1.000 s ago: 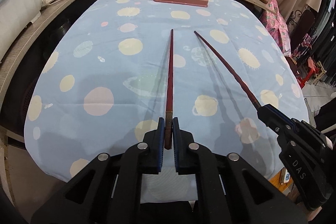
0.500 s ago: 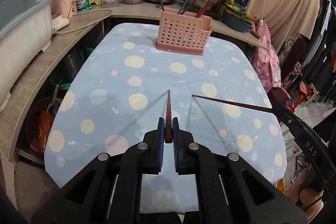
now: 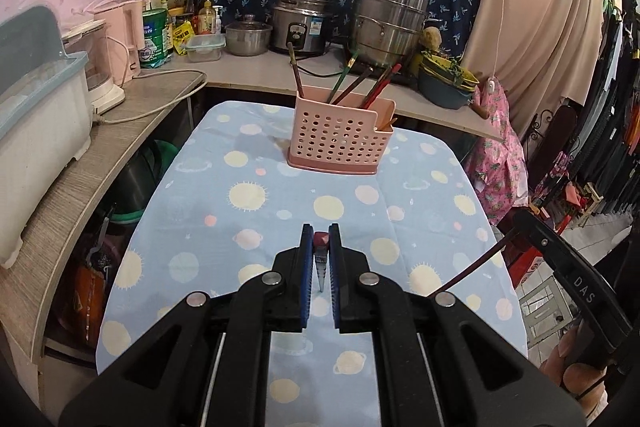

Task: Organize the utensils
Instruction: 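Lift and carry both chopsticks toward the pink holder with both tools, then lower both chopsticks into the pink holder and open both tools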

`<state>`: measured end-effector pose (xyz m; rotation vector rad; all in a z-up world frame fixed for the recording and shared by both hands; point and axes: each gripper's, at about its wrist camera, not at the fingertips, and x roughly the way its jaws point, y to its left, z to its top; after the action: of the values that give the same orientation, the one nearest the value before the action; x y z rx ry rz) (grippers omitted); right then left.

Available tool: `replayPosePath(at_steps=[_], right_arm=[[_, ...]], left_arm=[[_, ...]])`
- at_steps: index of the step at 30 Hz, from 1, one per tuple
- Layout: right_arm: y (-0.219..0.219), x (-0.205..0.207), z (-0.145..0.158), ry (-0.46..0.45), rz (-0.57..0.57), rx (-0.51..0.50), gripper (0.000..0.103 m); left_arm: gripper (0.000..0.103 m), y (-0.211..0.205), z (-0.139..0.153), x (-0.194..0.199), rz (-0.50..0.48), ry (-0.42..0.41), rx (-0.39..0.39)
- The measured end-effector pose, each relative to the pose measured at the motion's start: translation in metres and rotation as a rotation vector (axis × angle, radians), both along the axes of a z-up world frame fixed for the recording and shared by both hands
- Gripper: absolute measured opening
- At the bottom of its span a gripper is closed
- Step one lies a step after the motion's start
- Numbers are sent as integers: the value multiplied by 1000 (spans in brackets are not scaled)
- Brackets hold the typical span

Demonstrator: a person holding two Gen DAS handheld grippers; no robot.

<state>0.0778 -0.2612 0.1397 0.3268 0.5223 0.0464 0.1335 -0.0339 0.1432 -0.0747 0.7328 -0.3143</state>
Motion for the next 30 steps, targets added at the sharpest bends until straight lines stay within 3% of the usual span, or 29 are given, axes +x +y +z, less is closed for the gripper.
replayPosePath(at_steps=[13, 20, 30], right_arm=[[0, 34, 2, 1, 6, -17, 7], [-10, 69, 37, -69, -4, -17, 7], [-26, 149, 109, -210, -45, -9, 7]], left_arm=[[7, -14, 14, 36, -1, -25, 0], [7, -14, 59, 75, 34, -115, -28], [7, -19, 139, 147, 99, -279, -67]])
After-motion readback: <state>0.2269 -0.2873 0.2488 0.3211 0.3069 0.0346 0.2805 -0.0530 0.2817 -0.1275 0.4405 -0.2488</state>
